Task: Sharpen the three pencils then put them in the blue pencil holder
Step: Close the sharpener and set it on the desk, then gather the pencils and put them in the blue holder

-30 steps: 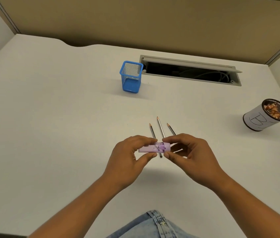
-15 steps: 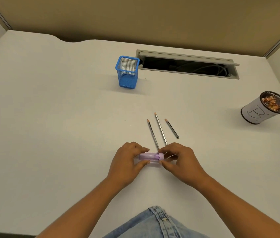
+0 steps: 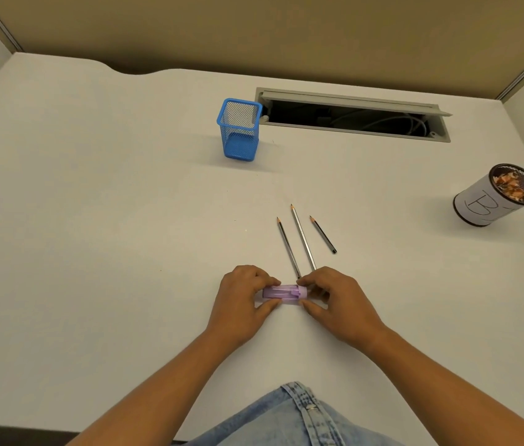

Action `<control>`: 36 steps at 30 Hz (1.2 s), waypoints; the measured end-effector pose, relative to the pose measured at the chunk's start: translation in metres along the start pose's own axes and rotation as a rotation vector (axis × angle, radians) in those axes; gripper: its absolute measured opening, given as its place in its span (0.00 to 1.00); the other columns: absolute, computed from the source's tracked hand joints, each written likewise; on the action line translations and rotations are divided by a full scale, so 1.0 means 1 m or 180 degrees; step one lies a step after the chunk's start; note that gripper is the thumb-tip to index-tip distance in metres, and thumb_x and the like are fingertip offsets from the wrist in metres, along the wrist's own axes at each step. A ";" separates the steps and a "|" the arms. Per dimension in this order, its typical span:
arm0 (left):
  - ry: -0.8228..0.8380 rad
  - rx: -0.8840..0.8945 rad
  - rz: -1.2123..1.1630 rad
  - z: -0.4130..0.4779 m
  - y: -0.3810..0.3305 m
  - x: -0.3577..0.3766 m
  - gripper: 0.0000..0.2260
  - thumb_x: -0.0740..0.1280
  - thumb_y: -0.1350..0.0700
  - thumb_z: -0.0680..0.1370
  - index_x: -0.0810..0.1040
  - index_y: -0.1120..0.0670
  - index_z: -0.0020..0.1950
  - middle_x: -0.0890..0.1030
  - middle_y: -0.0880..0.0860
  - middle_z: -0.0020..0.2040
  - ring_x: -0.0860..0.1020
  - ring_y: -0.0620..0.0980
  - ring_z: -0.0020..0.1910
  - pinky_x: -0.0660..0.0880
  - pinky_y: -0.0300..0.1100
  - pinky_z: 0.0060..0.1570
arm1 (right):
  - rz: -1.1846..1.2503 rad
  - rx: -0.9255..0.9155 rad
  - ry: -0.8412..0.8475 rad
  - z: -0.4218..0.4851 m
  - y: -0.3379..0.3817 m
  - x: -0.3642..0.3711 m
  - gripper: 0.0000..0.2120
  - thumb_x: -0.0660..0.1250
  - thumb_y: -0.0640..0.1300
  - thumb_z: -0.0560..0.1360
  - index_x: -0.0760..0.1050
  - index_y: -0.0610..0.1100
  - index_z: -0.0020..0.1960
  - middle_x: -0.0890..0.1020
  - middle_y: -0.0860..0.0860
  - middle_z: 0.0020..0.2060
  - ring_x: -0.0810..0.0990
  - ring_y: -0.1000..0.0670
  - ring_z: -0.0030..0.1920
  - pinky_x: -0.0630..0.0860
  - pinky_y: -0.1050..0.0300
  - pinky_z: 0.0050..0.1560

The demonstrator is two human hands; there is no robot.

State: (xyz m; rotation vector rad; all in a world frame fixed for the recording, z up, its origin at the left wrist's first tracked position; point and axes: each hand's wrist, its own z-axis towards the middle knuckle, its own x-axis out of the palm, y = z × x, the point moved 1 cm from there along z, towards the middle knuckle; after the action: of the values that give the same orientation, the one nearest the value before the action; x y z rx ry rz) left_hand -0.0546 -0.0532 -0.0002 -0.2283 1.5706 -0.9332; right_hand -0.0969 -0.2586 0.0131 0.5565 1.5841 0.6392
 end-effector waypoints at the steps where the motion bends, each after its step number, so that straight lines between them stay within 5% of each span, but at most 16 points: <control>1: -0.0012 0.0000 -0.0005 0.000 0.001 0.001 0.12 0.78 0.52 0.71 0.85 0.51 0.53 0.82 0.49 0.48 0.77 0.48 0.49 0.71 0.42 0.51 | -0.0020 -0.0016 -0.0002 0.001 0.000 0.001 0.14 0.75 0.43 0.71 0.81 0.47 0.56 0.81 0.54 0.47 0.80 0.56 0.44 0.77 0.67 0.47; 19: -0.0129 -0.0023 -0.0299 -0.007 0.006 0.003 0.21 0.79 0.51 0.69 0.81 0.51 0.60 0.79 0.49 0.55 0.75 0.47 0.57 0.70 0.43 0.59 | -0.0328 -0.0110 -0.0004 -0.007 -0.002 0.005 0.25 0.77 0.49 0.69 0.75 0.53 0.64 0.73 0.59 0.57 0.76 0.56 0.38 0.80 0.59 0.43; 27: -0.0016 -0.0177 -0.0589 -0.004 0.003 -0.007 0.23 0.80 0.50 0.68 0.80 0.51 0.61 0.77 0.48 0.56 0.73 0.45 0.57 0.69 0.37 0.59 | -0.0321 -0.0002 -0.0359 -0.006 0.004 -0.004 0.24 0.69 0.63 0.68 0.78 0.53 0.61 0.74 0.57 0.55 0.75 0.59 0.34 0.75 0.65 0.39; 32: -0.0194 -0.0379 -0.0479 0.028 -0.007 -0.026 0.14 0.77 0.49 0.72 0.81 0.49 0.55 0.79 0.45 0.50 0.77 0.43 0.49 0.72 0.35 0.50 | -0.0204 0.0124 -0.0705 0.022 0.002 -0.024 0.13 0.73 0.50 0.72 0.79 0.52 0.56 0.77 0.56 0.48 0.76 0.58 0.34 0.74 0.64 0.41; 34: -0.0114 -0.0786 -0.0220 0.054 -0.013 -0.032 0.06 0.74 0.48 0.73 0.81 0.48 0.46 0.80 0.43 0.42 0.80 0.45 0.42 0.76 0.38 0.42 | -0.0237 0.0237 -0.0835 0.044 0.001 -0.035 0.10 0.73 0.46 0.73 0.80 0.50 0.54 0.80 0.54 0.46 0.77 0.57 0.35 0.76 0.58 0.44; 36: 0.0101 -0.1252 0.0017 0.079 -0.013 -0.031 0.10 0.72 0.48 0.74 0.80 0.53 0.38 0.81 0.46 0.35 0.82 0.50 0.39 0.78 0.42 0.39 | -0.0332 0.0459 -0.0867 0.063 -0.002 -0.042 0.08 0.72 0.44 0.74 0.81 0.47 0.53 0.81 0.53 0.45 0.76 0.55 0.36 0.78 0.54 0.47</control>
State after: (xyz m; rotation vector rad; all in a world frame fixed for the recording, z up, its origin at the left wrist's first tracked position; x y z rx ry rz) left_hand 0.0200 -0.0765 0.0363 -0.4868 1.7748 -0.6183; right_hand -0.0298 -0.2839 0.0379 0.6352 1.3977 0.3554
